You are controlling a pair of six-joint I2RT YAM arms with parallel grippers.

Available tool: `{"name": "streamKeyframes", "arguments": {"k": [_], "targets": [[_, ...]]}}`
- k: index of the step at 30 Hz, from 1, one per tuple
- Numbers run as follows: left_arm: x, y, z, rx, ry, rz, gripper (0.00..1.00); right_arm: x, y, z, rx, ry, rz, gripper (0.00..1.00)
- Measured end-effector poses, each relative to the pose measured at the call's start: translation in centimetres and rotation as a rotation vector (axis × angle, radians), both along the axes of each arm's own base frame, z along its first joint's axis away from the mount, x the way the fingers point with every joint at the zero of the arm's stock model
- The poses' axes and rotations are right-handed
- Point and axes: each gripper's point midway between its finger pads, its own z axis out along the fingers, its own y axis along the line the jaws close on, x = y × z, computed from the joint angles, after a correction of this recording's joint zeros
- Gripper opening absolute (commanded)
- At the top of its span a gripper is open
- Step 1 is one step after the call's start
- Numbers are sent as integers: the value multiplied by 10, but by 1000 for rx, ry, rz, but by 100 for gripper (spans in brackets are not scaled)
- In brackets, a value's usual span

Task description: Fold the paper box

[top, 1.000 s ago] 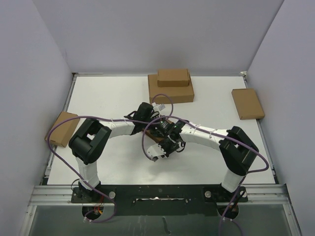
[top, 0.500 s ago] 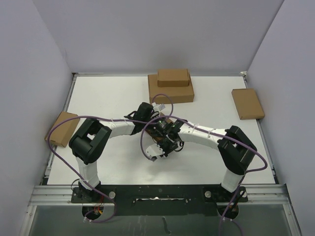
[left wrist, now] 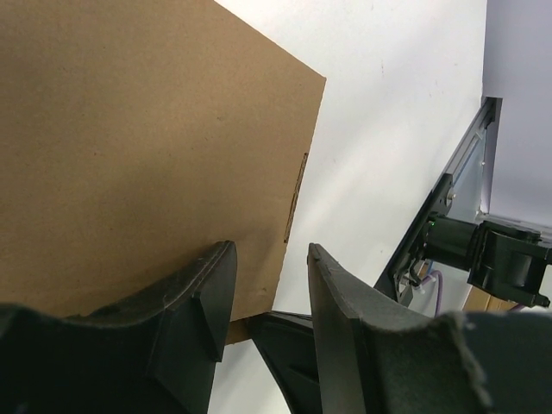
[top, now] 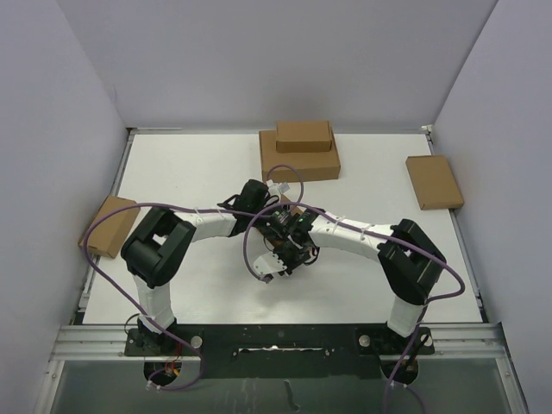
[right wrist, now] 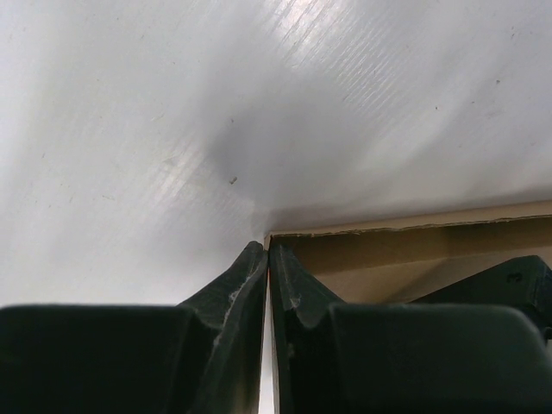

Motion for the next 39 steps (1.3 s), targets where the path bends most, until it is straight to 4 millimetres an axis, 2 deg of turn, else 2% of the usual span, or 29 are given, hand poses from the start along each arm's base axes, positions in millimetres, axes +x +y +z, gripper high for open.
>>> {"name": "streamKeyframes", "arguments": {"k": [7, 14, 18, 21, 25, 29, 31, 33, 36, 39], "targets": [[0, 0, 0, -4, 3, -2, 39, 0, 0, 0, -4, 0, 4, 10], [1, 0, 1, -9, 13, 4, 41, 2, 1, 4, 16, 0, -7, 30], [3, 1, 2, -13, 25, 20, 42, 3, 2, 19, 86, -1, -22, 34], [4, 1, 4, -17, 35, 32, 42, 7, 1, 39, 165, -14, -44, 36], [7, 6, 10, -25, 33, 63, 43, 4, -7, 55, 239, -4, -57, 36], [13, 13, 33, -57, -15, 108, 43, -3, -19, 60, 303, 48, -88, 37], [18, 17, 54, -90, -74, 130, 43, -2, -30, 65, 355, 92, -144, 41], [18, 22, 74, -125, -144, 143, 43, 9, -43, 76, 428, 129, -238, 49], [10, 34, 98, -169, -285, 144, 43, 31, -62, 95, 562, 187, -419, 56], [-9, 48, 102, -185, -443, 109, 39, 50, -76, 106, 673, 272, -597, 57]]}}
